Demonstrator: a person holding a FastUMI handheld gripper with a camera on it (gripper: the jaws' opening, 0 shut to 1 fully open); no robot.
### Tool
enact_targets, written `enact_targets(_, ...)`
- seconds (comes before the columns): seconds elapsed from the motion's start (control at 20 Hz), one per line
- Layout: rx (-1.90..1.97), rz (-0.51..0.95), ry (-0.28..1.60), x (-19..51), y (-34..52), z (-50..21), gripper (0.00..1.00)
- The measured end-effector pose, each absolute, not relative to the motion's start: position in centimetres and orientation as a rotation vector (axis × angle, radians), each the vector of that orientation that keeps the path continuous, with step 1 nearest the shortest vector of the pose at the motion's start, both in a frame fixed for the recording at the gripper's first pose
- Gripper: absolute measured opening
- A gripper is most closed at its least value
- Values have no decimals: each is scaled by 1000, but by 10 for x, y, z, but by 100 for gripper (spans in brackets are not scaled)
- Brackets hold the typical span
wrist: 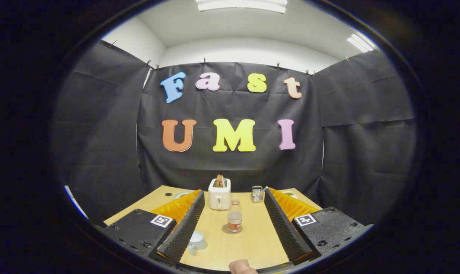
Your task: Take the bottle from table, then pour the juice into the cup, finally place the bottle on the coaster
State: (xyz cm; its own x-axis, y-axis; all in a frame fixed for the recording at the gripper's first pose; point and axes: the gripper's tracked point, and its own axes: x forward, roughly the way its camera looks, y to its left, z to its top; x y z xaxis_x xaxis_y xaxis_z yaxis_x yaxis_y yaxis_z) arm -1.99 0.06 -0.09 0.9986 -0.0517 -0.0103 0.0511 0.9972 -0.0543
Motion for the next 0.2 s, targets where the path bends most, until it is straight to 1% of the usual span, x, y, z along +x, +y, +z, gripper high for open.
enact_targets(0.2,-63,-81,-10,-30,0,1,100)
